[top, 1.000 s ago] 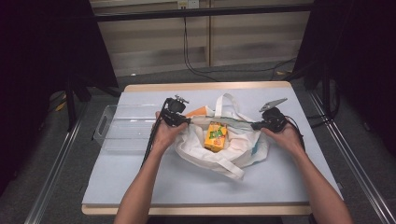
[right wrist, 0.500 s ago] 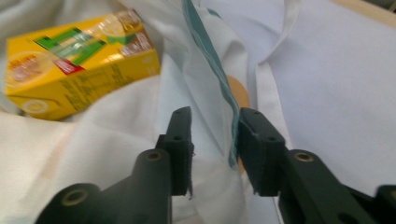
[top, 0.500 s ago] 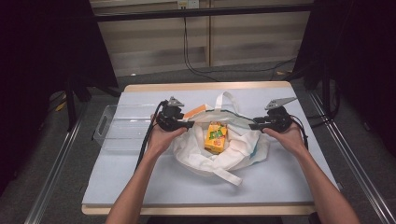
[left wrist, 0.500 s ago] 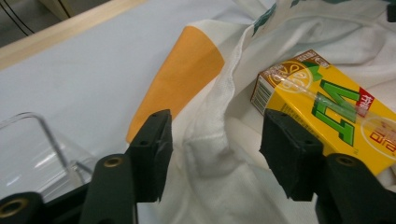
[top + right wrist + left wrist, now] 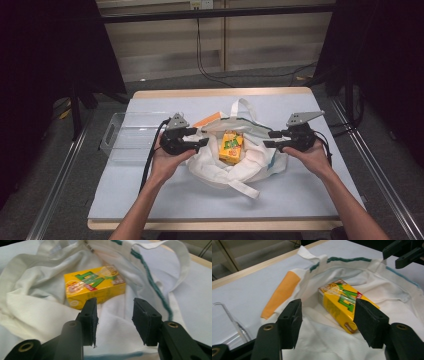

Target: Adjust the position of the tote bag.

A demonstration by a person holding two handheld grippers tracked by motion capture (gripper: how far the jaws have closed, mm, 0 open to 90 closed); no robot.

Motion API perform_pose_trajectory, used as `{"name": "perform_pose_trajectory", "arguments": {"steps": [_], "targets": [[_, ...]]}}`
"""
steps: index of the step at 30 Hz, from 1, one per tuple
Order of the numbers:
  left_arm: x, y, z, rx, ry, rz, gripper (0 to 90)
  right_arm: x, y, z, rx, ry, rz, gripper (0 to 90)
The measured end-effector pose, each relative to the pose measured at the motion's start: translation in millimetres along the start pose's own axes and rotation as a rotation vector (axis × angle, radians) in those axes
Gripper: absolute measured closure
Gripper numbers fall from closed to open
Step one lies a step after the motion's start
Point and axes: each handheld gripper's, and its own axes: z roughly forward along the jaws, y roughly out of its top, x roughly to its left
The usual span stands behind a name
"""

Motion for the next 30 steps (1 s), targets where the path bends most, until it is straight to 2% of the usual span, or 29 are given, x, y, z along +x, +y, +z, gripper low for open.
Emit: {"name": "perform_pose_trajectory", "arguments": {"steps": [2,4,7,9,11,12,15,17,19,22,23,26,27,30], "targets": [[-6.4,-2.2,1.0,-0.009,-0.032,-0.011,42.7,6.0,-2.5,-2.1,-0.003,0.012,-0.002,56.6],[-9.9,-3.2,1.7,-0.002,-0.03,-0.004,42.7,11.9,-6.3,-4.1,-0.022,0.022,0.004,58.9],[-21.5,-9.6,11.2,0.002,-0.071,-0.001,42.9,22.8,-11.4,-4.7,-0.012,0.038,-0.017,62.3],[-26.7,-10.5,15.1,0.022,-0.079,0.012,43.4,31.4,-14.1,-7.4,-0.013,0.058,-0.026,62.9],[-30.2,-10.7,17.9,0.013,-0.086,0.017,43.3,38.9,-16.8,-12.5,-0.019,0.057,-0.035,63.2],[-31.8,-10.8,19.7,0.008,-0.095,0.005,43.3,41.3,-18.7,-15.3,-0.031,0.065,-0.028,63.3],[-34.1,-10.9,24.8,0.004,-0.097,0.008,42.7,46.6,-22.7,-19.9,-0.045,0.061,-0.025,63.3],[-37.0,-12.2,30.4,-0.019,-0.115,-0.02,42.5,52.2,-26.9,-22.9,-0.058,0.078,-0.016,62.4],[-42.8,-11.2,33.7,-0.027,-0.083,-0.009,38.3,61.8,-32.8,-26.1,-0.073,0.085,-0.004,59.5],[-44.5,-9.9,33.3,-0.044,-0.079,-0.022,33.6,68.4,-37.1,-29.4,-0.095,0.078,0.004,58.9],[-45.9,-6.0,30.3,-0.066,-0.067,-0.031,30.7,73.6,-42.3,-33.5,-0.111,0.08,0.016,56.9],[-46.7,-1.3,27.7,-0.078,-0.05,-0.032,29.6,78.4,-48.5,-38.7,-0.127,0.067,0.028,55.8],[-47.6,1.4,30.1,-0.076,-0.041,-0.041,28.4,81.4,-54.6,-43.9,-0.138,0.066,0.04,54.7],[-49.1,1.5,37.1,-0.053,-0.048,-0.045,26.7,84.2,-63.8,-47.8,-0.145,0.057,0.05,54.2]]}}
